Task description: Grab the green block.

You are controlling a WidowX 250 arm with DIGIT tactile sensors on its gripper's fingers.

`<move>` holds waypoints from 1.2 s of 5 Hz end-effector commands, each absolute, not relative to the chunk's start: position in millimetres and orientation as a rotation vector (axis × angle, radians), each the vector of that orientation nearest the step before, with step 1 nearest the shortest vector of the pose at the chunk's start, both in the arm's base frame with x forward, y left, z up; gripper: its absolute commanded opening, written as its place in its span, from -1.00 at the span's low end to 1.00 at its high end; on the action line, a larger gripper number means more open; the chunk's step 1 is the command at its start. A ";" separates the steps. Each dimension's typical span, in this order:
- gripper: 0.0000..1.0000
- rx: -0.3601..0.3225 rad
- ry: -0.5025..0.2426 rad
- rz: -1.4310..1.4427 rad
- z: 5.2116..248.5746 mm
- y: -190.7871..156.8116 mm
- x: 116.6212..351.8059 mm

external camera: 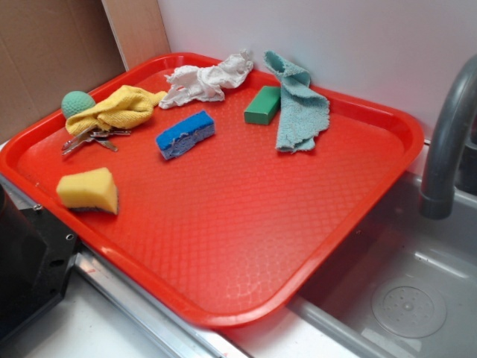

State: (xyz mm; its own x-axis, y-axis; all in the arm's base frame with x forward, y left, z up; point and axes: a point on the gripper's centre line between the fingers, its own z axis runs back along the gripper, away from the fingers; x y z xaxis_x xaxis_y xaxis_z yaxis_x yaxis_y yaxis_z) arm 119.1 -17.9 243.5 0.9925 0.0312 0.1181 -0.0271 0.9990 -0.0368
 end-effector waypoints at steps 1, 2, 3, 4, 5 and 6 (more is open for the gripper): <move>1.00 -0.035 -0.119 0.029 243.5 -17.9 119.1; 1.00 0.066 -0.188 0.151 193.5 -9.2 169.1; 1.00 0.010 -0.276 0.278 154.9 -12.6 222.1; 1.00 0.059 -0.298 0.349 122.6 -6.4 272.8; 1.00 0.079 -0.311 0.365 101.0 -3.8 322.8; 1.00 0.044 -0.300 0.286 84.8 -9.5 341.1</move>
